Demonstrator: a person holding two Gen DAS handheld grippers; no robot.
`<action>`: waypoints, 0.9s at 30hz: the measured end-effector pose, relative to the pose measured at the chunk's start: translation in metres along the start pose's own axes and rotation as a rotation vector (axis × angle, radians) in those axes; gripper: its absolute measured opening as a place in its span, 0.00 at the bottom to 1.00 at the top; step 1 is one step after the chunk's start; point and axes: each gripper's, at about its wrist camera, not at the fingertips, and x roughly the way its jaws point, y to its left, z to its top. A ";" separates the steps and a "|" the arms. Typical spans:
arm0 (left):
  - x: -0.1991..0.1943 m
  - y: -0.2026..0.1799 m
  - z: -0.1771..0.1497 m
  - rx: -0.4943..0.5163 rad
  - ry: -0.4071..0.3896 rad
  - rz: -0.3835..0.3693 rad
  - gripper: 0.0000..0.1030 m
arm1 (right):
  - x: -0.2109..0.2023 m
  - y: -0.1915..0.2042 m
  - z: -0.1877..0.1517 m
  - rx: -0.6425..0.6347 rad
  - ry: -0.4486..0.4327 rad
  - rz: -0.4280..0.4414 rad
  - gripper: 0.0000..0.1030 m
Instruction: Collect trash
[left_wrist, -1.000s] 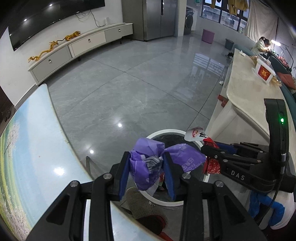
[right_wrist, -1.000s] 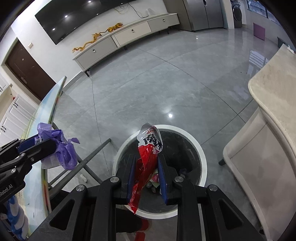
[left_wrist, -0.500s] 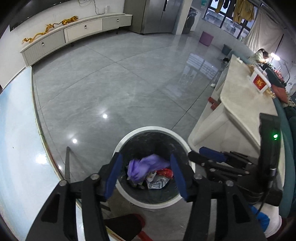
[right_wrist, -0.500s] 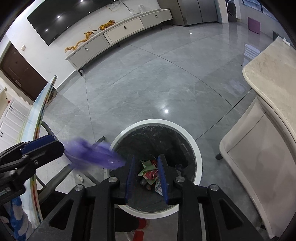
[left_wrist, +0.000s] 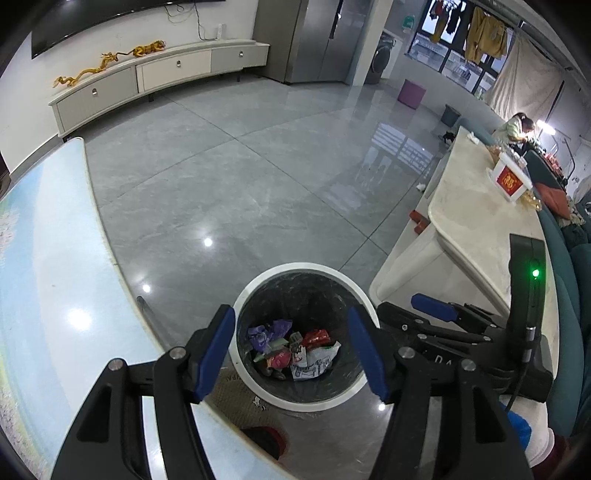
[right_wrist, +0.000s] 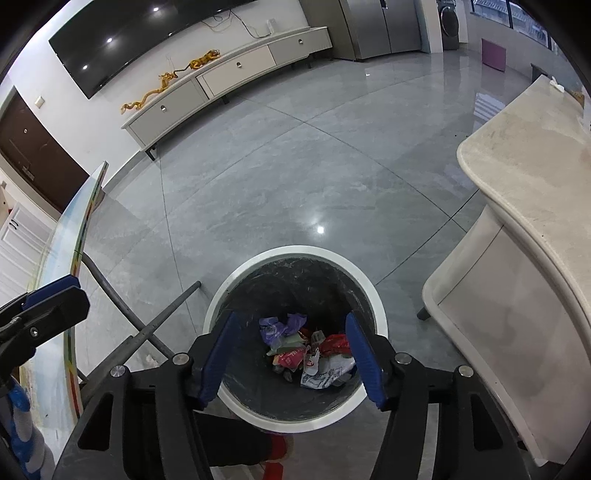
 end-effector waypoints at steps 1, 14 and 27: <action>-0.004 0.002 0.000 -0.004 -0.009 -0.001 0.60 | -0.002 0.001 0.001 -0.002 -0.003 0.000 0.58; -0.061 0.040 -0.007 -0.116 -0.134 -0.090 0.69 | -0.032 0.033 0.010 -0.055 -0.076 0.019 0.63; -0.155 0.112 -0.035 -0.216 -0.328 0.222 0.69 | -0.066 0.112 0.027 -0.195 -0.171 0.120 0.72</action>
